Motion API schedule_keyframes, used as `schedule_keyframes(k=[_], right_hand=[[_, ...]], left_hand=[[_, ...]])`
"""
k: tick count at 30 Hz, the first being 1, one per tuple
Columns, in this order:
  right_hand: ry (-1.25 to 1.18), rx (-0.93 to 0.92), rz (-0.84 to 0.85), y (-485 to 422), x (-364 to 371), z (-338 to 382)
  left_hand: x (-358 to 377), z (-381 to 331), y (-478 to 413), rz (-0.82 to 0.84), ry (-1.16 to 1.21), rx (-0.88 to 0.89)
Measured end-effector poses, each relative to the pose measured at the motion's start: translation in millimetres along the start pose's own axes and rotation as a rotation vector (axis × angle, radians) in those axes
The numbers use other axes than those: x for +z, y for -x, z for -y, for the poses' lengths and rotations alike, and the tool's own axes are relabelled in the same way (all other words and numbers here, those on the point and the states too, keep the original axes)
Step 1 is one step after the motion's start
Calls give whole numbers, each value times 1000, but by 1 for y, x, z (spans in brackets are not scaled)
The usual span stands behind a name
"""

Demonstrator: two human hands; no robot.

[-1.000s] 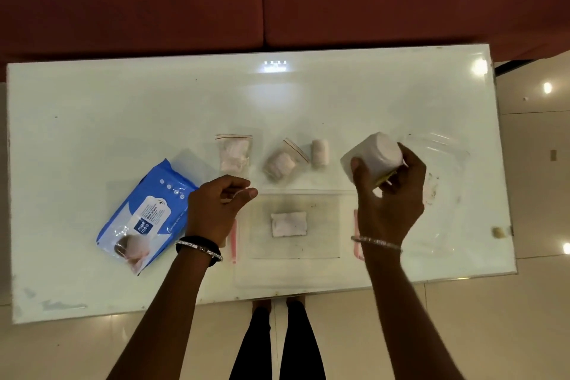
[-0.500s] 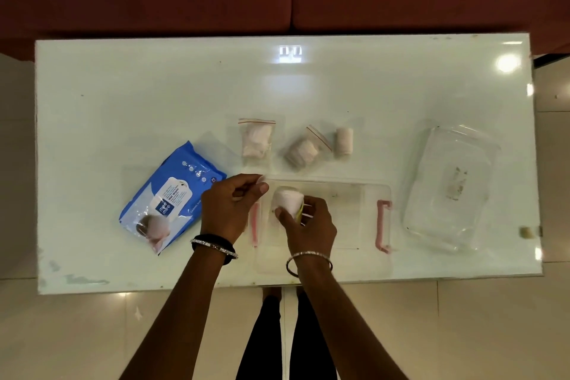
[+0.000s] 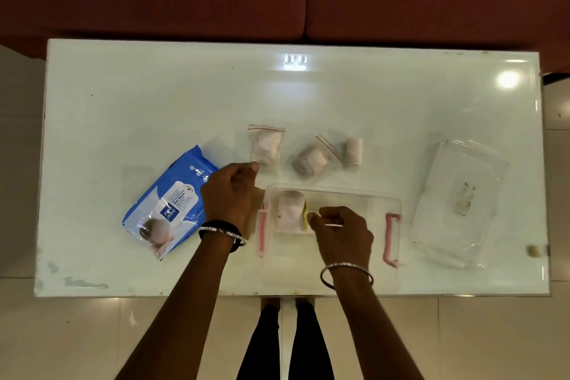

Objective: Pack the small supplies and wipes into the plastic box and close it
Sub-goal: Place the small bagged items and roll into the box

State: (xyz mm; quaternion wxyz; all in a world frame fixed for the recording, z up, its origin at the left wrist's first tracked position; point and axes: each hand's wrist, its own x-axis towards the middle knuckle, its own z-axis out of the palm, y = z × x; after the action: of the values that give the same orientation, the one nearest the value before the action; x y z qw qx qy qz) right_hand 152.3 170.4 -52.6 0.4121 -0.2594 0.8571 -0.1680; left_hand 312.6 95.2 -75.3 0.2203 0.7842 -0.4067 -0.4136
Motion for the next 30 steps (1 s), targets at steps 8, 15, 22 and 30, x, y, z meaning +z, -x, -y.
schedule_keyframes(k=[8, 15, 22, 30], right_hand=[[-120, -289, -233, -20, -28, 34], [51, -255, -224, -68, -8, 66], [346, -70, -44, -102, 18, 74], [463, -67, -5, -110, 36, 80]], left_hand=[[39, -8, -55, -19, -183, -73], [51, -8, -69, 18, -215, -28], [19, -12, -48, 5, 77, -66], [-33, -10, 21, 68, 272, -100]])
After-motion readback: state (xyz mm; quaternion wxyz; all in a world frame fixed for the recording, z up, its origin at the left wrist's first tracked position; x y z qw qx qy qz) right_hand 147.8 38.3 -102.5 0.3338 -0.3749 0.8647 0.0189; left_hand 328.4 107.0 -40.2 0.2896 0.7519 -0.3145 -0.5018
